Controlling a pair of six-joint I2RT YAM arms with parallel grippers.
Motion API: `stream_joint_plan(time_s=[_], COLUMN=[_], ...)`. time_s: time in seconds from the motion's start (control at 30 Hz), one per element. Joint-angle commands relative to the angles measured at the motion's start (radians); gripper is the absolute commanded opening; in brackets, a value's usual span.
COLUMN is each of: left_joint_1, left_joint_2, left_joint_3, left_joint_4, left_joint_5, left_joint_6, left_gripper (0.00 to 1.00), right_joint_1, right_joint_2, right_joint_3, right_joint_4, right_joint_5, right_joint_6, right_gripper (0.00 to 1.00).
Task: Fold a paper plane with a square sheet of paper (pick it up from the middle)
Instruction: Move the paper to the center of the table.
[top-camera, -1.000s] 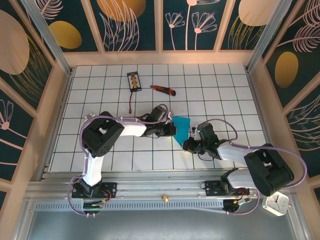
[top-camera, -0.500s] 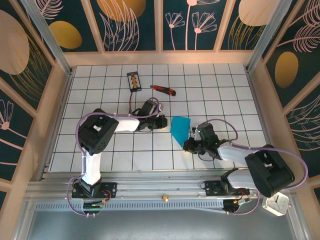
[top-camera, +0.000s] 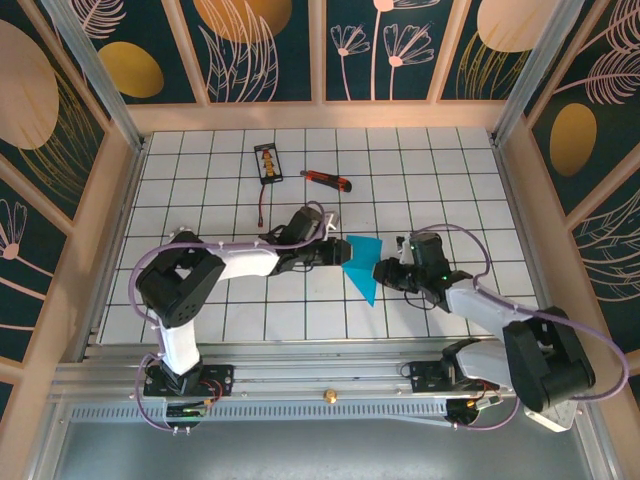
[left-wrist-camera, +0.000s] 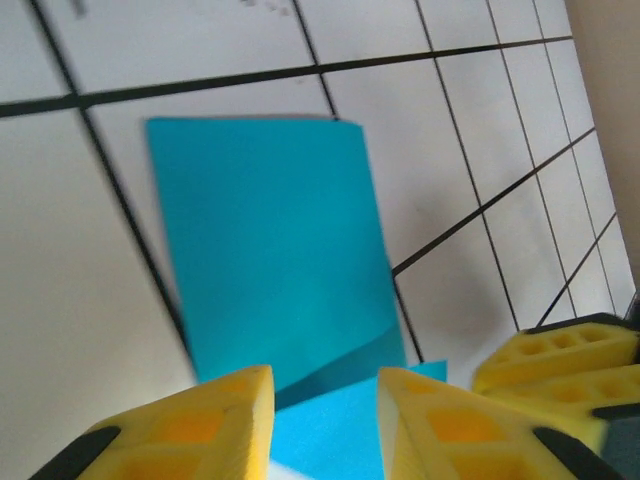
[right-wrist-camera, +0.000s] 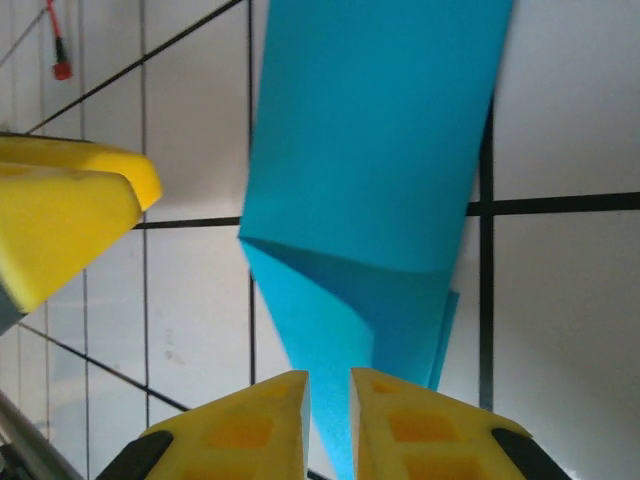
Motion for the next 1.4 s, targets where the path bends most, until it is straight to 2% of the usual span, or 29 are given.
stream_joint_plan(time_s=[0.0, 0.2, 0.37, 0.53, 1.37], left_joint_1=[0.003, 0.004, 0.004, 0.004, 0.011], left_joint_2=[0.048, -0.017, 0.009, -0.004, 0.091], left_joint_3=[0.069, -0.001, -0.007, -0.058, 0.026], left_joint_4=[-0.113, -0.085, -0.085, -0.018, -0.002], left_joint_5=[-0.054, -0.082, 0.039, 0.104, 0.099], left_joint_6=[0.034, 0.029, -0.014, -0.064, -0.121], left_gripper=[0.32, 0.4, 0.44, 0.47, 0.47], right_joint_1=[0.005, 0.031, 0.034, 0.034, 0.035], right_joint_2=[0.072, 0.18, 0.221, 0.242, 0.22], right_joint_3=[0.046, 0.064, 0.072, 0.059, 0.025], right_joint_4=[0.033, 0.025, 0.01, 0.007, 0.005], right_joint_5=[0.029, 0.073, 0.123, 0.134, 0.132], right_joint_6=[-0.009, -0.028, -0.055, -0.064, -0.059], right_gripper=[0.19, 0.16, 0.14, 0.12, 0.08])
